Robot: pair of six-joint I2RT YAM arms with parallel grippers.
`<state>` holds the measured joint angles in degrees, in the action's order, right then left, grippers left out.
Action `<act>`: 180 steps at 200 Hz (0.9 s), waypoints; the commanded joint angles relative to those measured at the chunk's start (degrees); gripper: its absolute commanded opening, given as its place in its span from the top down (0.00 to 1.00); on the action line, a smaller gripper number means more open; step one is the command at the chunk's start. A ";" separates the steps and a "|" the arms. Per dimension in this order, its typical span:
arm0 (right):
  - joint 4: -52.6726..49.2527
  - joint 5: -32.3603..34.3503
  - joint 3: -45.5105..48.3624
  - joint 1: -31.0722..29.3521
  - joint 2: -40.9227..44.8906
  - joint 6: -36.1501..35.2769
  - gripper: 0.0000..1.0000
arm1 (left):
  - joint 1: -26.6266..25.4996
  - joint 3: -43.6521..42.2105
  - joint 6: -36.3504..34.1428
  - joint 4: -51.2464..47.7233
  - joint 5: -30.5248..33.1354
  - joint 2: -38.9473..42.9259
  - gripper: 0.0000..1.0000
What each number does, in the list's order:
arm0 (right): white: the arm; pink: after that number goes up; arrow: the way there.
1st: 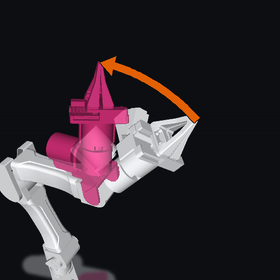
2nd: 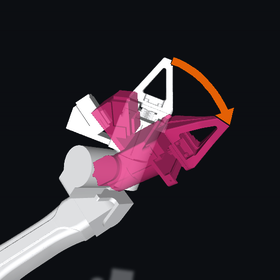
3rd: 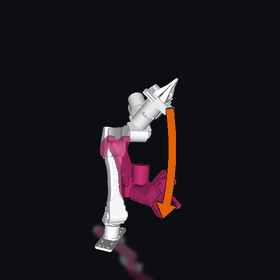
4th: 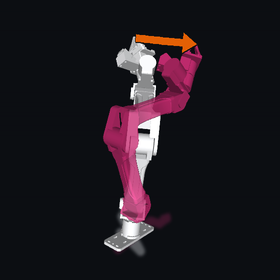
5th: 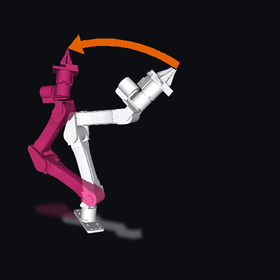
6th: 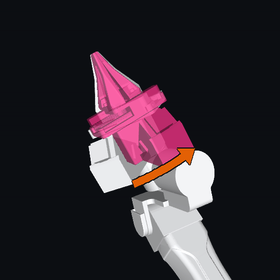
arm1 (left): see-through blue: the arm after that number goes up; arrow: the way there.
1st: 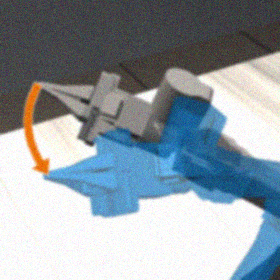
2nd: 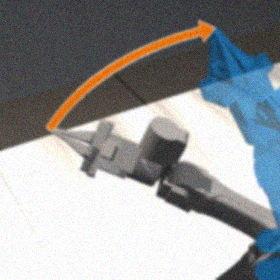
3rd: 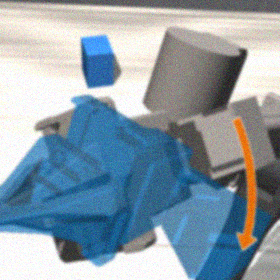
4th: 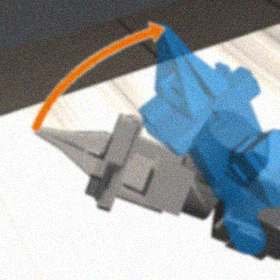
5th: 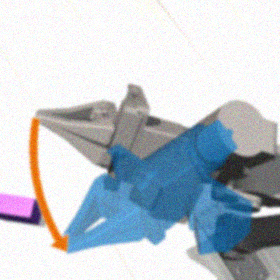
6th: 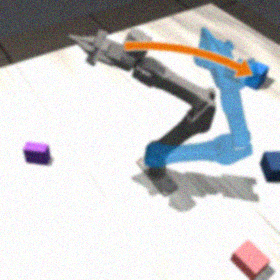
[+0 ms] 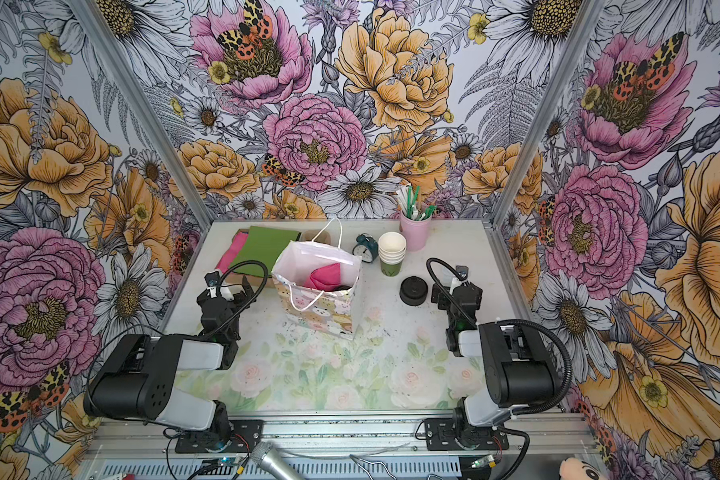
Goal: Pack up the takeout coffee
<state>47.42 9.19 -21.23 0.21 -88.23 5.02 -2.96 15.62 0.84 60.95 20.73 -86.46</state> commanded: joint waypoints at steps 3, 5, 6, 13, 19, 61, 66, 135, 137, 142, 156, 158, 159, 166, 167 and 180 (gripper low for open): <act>3.51 -0.66 -0.92 0.05 -0.02 -0.43 0.01 | -0.92 -0.73 -2.59 9.01 -1.35 -4.21 0.01; 3.50 -0.62 -0.92 0.06 -0.08 -0.44 0.01 | -1.06 -0.60 -2.60 8.18 -1.32 -3.87 0.01; 3.31 -0.64 -0.92 0.06 -0.01 -0.40 0.01 | -1.12 -0.51 -2.55 7.72 -1.31 -3.66 0.01; 2.61 -0.56 -1.01 0.06 0.32 -0.19 0.01 | -1.46 0.26 -2.55 4.16 -0.79 -2.46 0.01; 3.28 -0.60 -0.99 0.06 0.06 -0.33 0.00 | -1.33 1.04 -2.45 2.75 -0.65 -2.44 0.01; 3.06 -0.40 -0.94 0.01 0.15 -0.18 0.00 | -0.03 4.50 -1.29 -3.86 -2.36 -2.50 0.01; 3.08 -0.37 -0.92 0.05 0.20 -0.17 0.00 | -0.09 4.60 -1.43 -3.76 -2.17 -2.63 0.01; 3.22 -0.35 -0.85 -0.05 0.20 -0.27 0.01 | 0.32 4.91 -1.19 -4.27 -3.07 -2.64 0.01; 3.21 -0.39 -0.88 -0.04 0.17 -0.34 0.00 | 0.39 4.92 -1.19 -4.26 -3.07 -2.66 0.01; 3.22 -0.36 -0.84 -0.03 0.16 -0.27 0.01 | 0.35 4.87 -1.19 -4.29 -3.06 -2.62 0.01; 3.21 -0.38 -0.85 -0.03 0.16 -0.27 0.01 | 0.33 4.90 -1.19 -4.33 -3.02 -2.59 0.01; 3.21 -0.35 -0.83 -0.08 0.16 -0.29 0.00 | 0.33 4.89 -1.19 -4.28 -3.05 -2.60 0.01; 3.21 -0.33 -0.83 -0.05 0.16 -0.28 0.00 | 0.32 4.92 -1.19 -4.27 -3.06 -2.63 0.01; 3.21 -0.36 -0.83 -0.04 0.16 -0.27 0.01 | 0.32 4.86 -1.19 -4.30 -3.07 -2.61 0.01; 3.25 -0.34 -0.87 -0.08 0.16 -0.27 0.00 | 0.37 4.86 -1.19 -4.32 -3.07 -2.59 0.01; 3.25 -0.33 -0.84 -0.04 0.16 -0.24 0.01 | 0.33 4.87 -1.19 -4.31 -3.07 -2.66 0.01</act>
<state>48.75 9.19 -21.23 0.21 -88.23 5.02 -3.09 19.75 -0.43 56.71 18.81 -89.36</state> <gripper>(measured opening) 0.995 0.988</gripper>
